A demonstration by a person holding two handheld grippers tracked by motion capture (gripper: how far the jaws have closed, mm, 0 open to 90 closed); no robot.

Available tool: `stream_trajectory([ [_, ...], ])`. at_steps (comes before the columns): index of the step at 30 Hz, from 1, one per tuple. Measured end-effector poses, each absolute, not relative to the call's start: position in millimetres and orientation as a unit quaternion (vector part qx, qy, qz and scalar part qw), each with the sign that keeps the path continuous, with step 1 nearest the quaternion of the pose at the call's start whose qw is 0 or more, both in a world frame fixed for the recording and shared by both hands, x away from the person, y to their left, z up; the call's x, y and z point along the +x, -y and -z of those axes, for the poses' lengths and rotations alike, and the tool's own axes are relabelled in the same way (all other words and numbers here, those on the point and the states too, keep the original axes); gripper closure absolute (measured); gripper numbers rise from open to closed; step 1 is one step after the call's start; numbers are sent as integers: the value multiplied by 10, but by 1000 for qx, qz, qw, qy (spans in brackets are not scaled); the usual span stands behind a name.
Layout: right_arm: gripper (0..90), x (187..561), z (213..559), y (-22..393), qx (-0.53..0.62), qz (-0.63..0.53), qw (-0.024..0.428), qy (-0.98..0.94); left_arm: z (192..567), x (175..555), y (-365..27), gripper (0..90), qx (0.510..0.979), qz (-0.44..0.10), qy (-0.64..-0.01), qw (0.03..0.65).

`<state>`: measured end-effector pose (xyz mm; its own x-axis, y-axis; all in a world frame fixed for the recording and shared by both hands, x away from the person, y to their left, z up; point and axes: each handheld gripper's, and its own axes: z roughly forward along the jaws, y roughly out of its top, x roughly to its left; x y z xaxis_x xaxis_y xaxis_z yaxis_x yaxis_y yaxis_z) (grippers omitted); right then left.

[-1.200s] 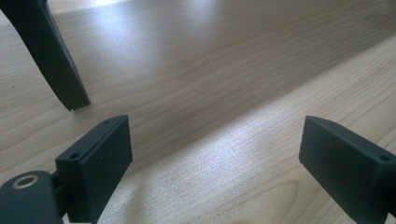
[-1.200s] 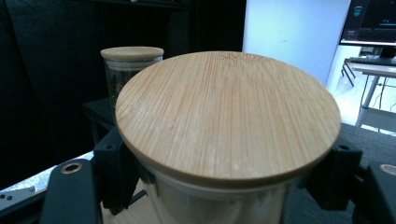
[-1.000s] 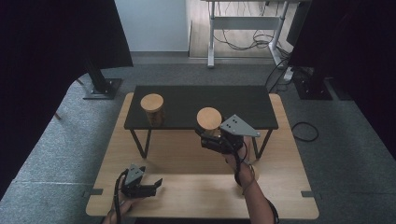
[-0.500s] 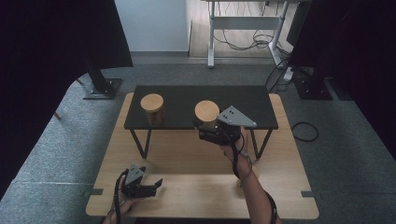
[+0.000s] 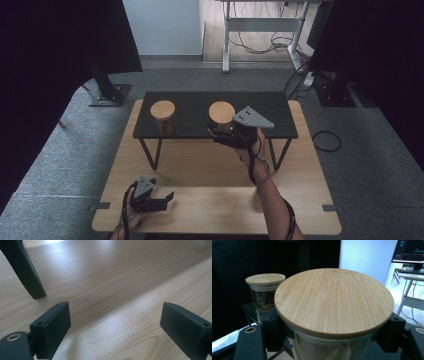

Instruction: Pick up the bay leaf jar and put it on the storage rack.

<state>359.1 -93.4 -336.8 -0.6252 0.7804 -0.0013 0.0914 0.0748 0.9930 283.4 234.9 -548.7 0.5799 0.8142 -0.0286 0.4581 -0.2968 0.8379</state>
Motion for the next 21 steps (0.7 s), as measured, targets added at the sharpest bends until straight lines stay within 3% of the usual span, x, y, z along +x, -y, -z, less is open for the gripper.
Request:
stream_trajectory([
  [21, 248, 3835, 3518, 904, 346, -567, 308, -682, 5487, 2835, -2348, 90, 781, -210, -410, 423],
])
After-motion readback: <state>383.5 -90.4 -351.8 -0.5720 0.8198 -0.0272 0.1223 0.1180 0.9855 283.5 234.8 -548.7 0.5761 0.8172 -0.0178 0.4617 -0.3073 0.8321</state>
